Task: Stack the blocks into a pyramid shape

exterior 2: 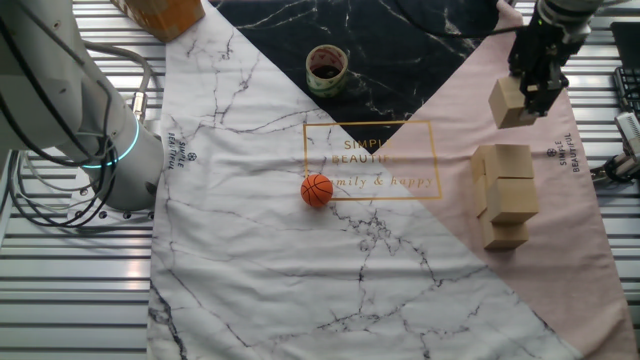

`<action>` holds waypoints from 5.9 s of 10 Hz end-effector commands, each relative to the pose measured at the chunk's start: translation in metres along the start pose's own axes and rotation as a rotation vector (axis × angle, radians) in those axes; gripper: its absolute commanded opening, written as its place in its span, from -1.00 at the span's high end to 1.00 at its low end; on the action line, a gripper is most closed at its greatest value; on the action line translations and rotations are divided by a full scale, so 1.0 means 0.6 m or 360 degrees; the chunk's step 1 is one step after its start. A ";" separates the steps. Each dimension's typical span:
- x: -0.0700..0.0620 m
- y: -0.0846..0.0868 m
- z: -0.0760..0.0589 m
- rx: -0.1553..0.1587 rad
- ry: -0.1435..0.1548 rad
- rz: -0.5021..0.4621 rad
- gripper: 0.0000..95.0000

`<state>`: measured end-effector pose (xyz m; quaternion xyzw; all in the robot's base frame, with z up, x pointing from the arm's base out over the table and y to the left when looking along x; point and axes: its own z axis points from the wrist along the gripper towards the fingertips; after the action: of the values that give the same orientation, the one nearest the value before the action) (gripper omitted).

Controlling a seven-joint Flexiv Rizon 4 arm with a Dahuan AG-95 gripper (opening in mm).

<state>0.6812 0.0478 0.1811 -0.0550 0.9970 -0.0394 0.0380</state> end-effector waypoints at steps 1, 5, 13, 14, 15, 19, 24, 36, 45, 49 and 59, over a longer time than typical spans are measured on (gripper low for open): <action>-0.001 -0.008 0.003 -0.0004 0.0001 -0.0006 1.00; -0.011 -0.050 0.011 -0.0023 -0.0006 -0.0024 1.00; -0.028 -0.067 0.023 -0.0017 0.0004 -0.0037 1.00; -0.025 -0.065 0.021 -0.0020 0.0001 -0.0025 1.00; -0.020 -0.063 0.021 -0.0017 0.0008 -0.0019 1.00; -0.013 -0.062 0.021 -0.0012 0.0017 -0.0014 1.00; -0.013 -0.062 0.021 -0.0004 0.0028 0.0023 1.00; 0.014 -0.103 0.022 -0.0073 0.0048 0.0065 1.00; 0.030 -0.141 0.028 -0.0091 0.0039 0.0093 1.00; 0.026 -0.145 0.033 -0.0093 0.0024 0.0133 1.00; 0.013 -0.155 0.044 -0.0112 0.0000 0.0140 1.00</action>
<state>0.6869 -0.0476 0.1612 -0.0123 0.9992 -0.0023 0.0369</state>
